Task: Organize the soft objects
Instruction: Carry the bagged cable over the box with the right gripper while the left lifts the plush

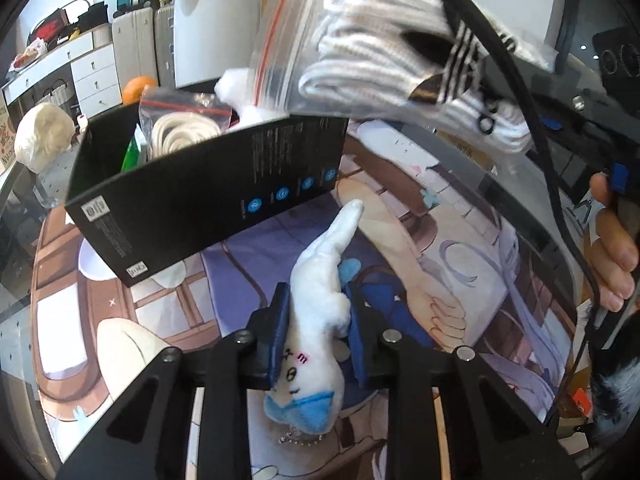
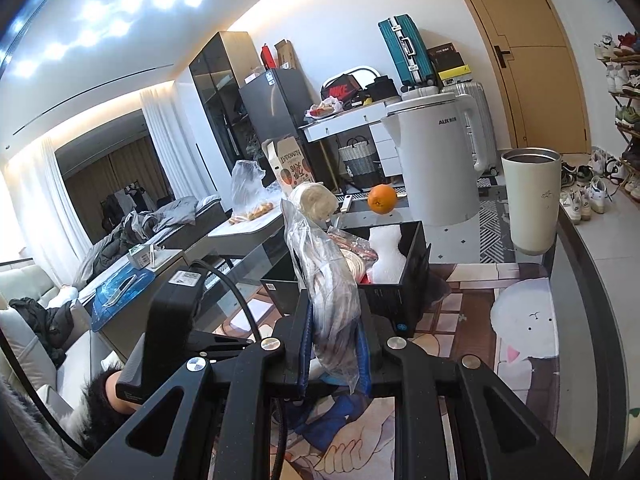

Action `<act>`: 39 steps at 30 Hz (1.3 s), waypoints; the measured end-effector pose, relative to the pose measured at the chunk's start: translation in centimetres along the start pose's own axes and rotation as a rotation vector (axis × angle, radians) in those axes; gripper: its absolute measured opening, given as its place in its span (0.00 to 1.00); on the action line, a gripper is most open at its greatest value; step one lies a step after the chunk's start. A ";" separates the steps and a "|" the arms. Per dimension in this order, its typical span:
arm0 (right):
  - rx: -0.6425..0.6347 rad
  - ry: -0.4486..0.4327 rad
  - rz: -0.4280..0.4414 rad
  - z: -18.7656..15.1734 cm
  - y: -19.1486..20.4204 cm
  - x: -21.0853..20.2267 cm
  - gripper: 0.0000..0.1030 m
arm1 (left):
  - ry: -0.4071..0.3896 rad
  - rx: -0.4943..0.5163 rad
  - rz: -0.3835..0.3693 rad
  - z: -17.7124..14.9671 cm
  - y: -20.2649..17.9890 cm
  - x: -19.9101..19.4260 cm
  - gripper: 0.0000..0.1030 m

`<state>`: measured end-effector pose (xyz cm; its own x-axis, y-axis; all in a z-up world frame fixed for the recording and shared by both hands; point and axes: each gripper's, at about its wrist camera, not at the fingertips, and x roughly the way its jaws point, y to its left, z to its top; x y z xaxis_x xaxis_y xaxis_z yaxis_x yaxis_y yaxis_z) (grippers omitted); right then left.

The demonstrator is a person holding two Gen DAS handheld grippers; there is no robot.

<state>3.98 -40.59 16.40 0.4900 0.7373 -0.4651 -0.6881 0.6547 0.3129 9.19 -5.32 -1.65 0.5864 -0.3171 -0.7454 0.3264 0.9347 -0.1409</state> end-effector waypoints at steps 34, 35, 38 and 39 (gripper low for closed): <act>-0.080 0.106 -0.039 5.3 -1.8 7.0 0.17 | -0.330 -0.115 0.141 5.1 8.3 -8.0 0.24; -0.095 0.124 -0.028 5.4 -2.0 7.6 0.17 | -0.330 -0.117 0.142 5.2 8.4 -7.8 0.24; -0.130 0.172 0.000 5.7 -2.3 9.2 0.18 | -0.327 -0.117 0.148 5.6 8.7 -7.3 0.24; -0.142 0.191 0.010 5.7 -2.4 9.7 0.17 | -0.327 -0.115 0.149 5.6 8.6 -7.3 0.24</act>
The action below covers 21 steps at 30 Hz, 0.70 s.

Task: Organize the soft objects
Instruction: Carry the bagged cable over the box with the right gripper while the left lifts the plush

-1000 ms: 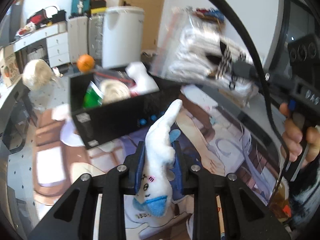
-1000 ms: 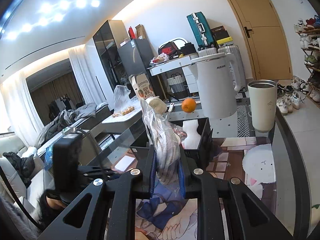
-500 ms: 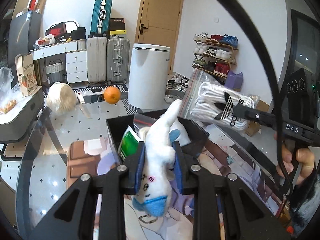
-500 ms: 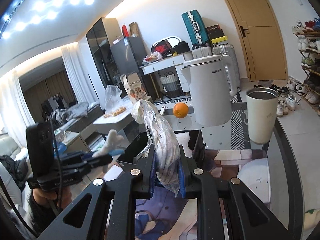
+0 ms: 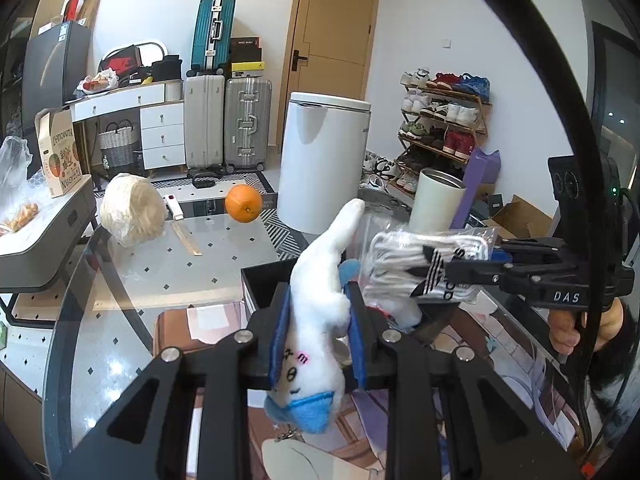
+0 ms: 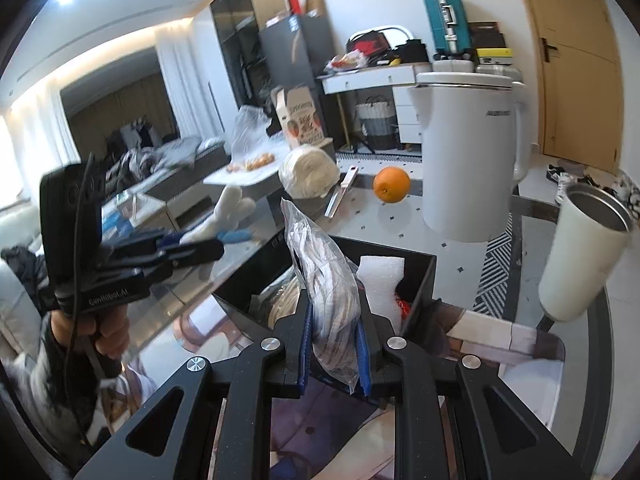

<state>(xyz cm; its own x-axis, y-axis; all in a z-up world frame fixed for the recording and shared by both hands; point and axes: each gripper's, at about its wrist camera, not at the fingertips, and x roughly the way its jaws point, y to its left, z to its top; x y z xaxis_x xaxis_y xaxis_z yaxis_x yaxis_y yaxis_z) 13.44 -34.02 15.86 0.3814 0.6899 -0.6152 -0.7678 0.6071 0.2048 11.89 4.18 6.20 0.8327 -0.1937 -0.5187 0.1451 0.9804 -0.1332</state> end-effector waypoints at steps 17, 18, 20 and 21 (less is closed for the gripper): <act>-0.134 0.281 0.140 2.1 -1.5 6.2 0.19 | 0.025 0.004 0.002 0.6 0.2 1.9 0.24; -0.117 0.307 0.140 2.1 -1.8 6.8 0.19 | 0.026 0.005 0.003 0.6 0.1 2.0 0.24; -0.086 0.340 0.128 2.1 -2.1 7.6 0.20 | 0.032 0.011 0.004 0.6 0.0 2.3 0.24; -0.078 0.356 0.121 2.0 -2.2 7.9 0.23 | 0.032 0.012 0.007 0.7 0.0 2.4 0.24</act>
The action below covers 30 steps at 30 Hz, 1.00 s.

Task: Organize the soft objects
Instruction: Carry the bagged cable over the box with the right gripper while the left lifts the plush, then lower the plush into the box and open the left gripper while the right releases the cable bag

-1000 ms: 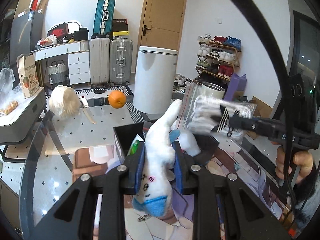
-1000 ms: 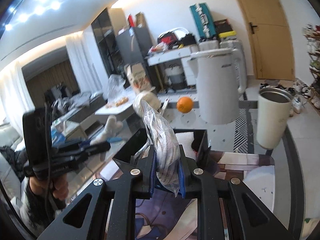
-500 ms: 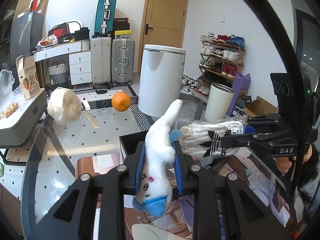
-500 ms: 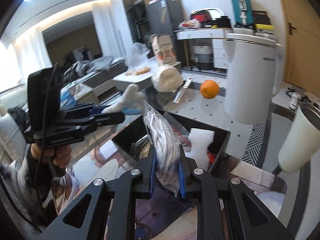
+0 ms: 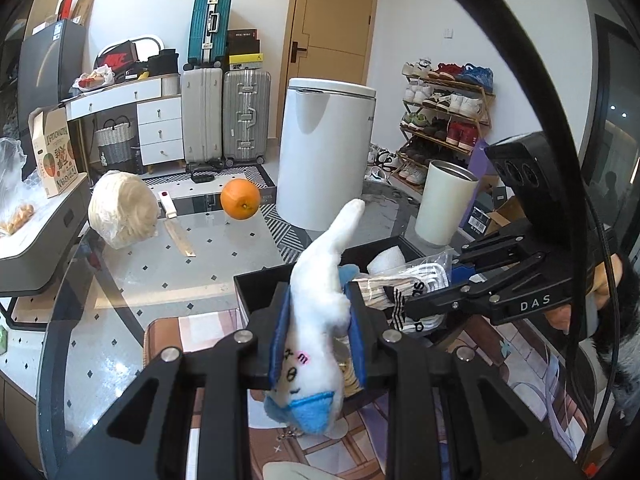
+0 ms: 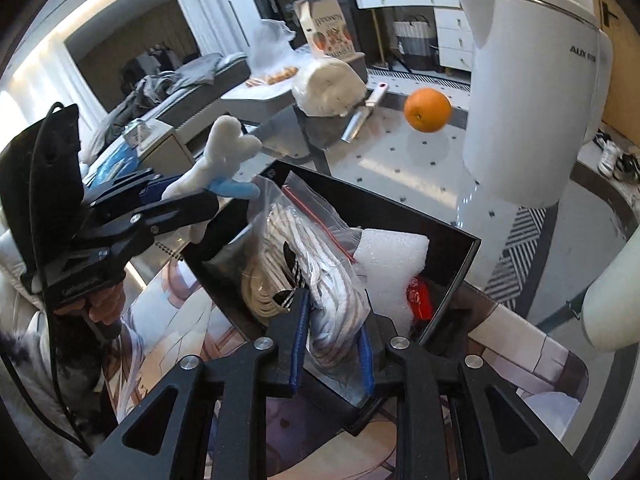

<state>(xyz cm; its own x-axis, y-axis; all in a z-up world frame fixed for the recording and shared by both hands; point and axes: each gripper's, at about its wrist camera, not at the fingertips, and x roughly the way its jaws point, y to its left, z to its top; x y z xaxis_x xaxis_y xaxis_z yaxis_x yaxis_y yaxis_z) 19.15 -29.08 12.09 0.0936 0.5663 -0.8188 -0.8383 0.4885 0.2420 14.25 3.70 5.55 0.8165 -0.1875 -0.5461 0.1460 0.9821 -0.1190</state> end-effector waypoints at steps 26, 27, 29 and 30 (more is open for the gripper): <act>-0.042 -0.214 -0.242 -1.2 3.1 -5.0 0.79 | 0.092 0.169 -0.003 0.2 -2.1 5.3 0.27; -0.043 -0.221 -0.244 -1.4 3.3 -5.1 0.79 | 0.102 0.171 -0.002 0.1 -2.1 5.5 0.32; -0.042 -0.227 -0.248 -1.7 3.5 -5.2 0.79 | 0.113 0.157 0.003 0.1 -1.9 5.5 0.52; -0.041 -0.227 -0.250 -1.8 3.6 -5.2 0.79 | 0.108 0.153 0.014 0.2 -1.9 5.3 0.59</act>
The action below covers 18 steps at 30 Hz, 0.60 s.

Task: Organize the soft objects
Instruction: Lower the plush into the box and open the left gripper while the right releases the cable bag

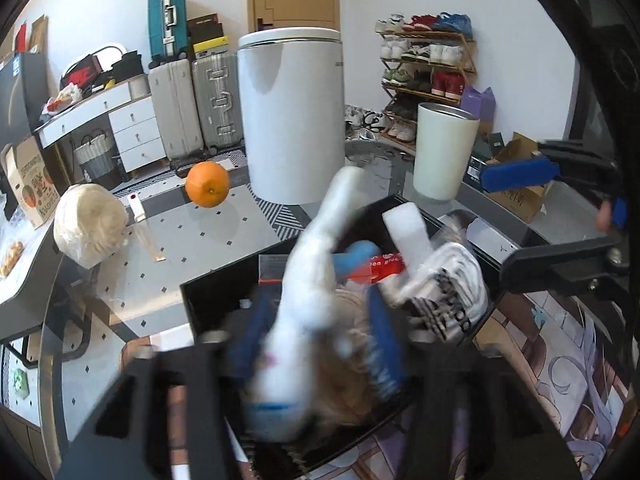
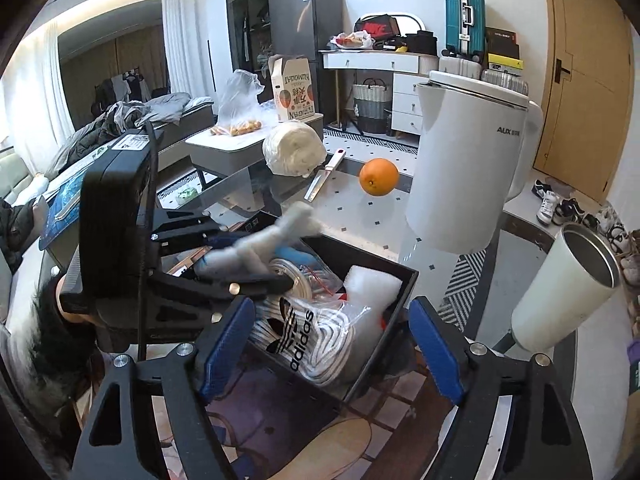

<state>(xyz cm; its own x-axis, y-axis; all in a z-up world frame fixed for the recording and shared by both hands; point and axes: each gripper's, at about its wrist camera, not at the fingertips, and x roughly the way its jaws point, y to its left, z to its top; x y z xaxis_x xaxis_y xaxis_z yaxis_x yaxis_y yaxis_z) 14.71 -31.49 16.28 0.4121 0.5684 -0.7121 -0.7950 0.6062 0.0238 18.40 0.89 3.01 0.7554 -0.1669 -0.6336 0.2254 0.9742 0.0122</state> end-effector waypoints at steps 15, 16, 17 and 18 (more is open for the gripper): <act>0.115 -0.100 -0.009 -2.2 0.7 -2.5 0.98 | -0.090 -0.112 0.025 -2.6 0.7 -5.2 1.00; 0.125 -0.109 -0.009 -2.3 0.8 -2.6 0.99 | -0.095 -0.126 0.024 -2.9 0.8 -5.5 1.00; 0.130 -0.120 -0.011 -2.6 1.1 -2.7 0.99 | -0.100 -0.139 0.024 -3.1 1.0 -5.8 1.00; 0.130 -0.128 -0.013 -2.8 1.4 -2.8 0.99 | -0.110 -0.154 0.024 -3.4 1.1 -6.3 1.00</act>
<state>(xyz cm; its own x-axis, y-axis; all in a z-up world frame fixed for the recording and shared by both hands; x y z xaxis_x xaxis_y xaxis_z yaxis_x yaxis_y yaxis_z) 11.20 -33.77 16.38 0.4817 0.6215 -0.6179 -0.7288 0.6756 0.1115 11.85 3.55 4.38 0.8242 -0.1512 -0.5458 0.1168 0.9884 -0.0975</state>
